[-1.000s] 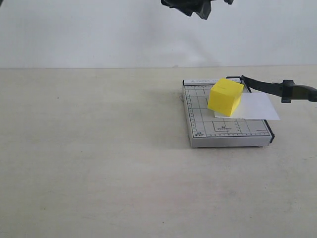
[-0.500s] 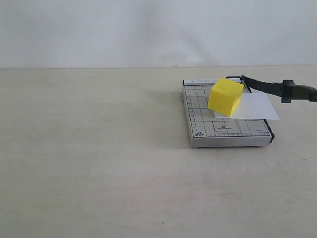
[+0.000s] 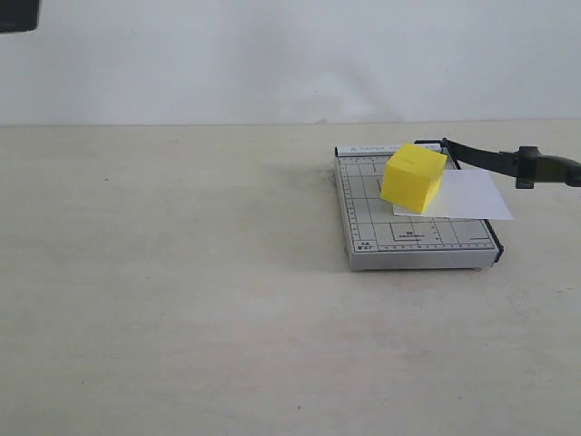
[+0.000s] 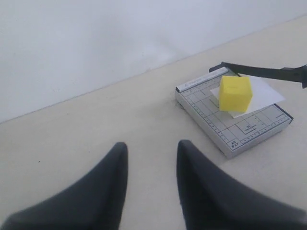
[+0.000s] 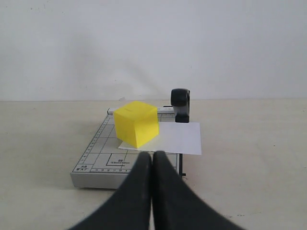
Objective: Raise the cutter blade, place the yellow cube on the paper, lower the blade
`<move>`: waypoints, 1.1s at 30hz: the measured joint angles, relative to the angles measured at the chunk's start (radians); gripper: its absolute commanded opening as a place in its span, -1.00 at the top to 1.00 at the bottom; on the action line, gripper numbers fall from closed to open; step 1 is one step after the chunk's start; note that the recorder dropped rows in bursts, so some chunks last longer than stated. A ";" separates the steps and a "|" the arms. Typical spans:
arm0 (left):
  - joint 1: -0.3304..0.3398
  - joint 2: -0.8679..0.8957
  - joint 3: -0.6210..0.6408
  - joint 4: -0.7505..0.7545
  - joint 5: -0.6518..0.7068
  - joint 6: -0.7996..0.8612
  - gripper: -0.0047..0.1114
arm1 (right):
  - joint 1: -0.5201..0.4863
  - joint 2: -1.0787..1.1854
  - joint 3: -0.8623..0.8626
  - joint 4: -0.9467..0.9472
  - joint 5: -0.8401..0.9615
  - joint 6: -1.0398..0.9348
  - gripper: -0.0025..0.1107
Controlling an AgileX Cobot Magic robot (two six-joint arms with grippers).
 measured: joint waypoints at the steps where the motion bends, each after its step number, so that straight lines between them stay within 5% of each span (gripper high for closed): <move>1: 0.000 -0.051 0.039 0.002 -0.012 -0.007 0.35 | 0.000 0.000 0.000 0.000 0.000 0.000 0.96; 7: 0.000 -0.349 0.281 0.006 -0.062 -0.080 0.35 | 0.000 0.000 0.000 0.000 0.000 0.000 0.96; 22: 0.000 -0.642 0.505 -0.034 -0.012 -0.076 0.35 | 0.000 0.000 0.000 0.000 0.000 0.000 0.96; 33: 0.000 -0.713 0.857 0.019 -0.670 -0.061 0.35 | 0.000 0.000 0.000 0.000 0.000 0.000 0.96</move>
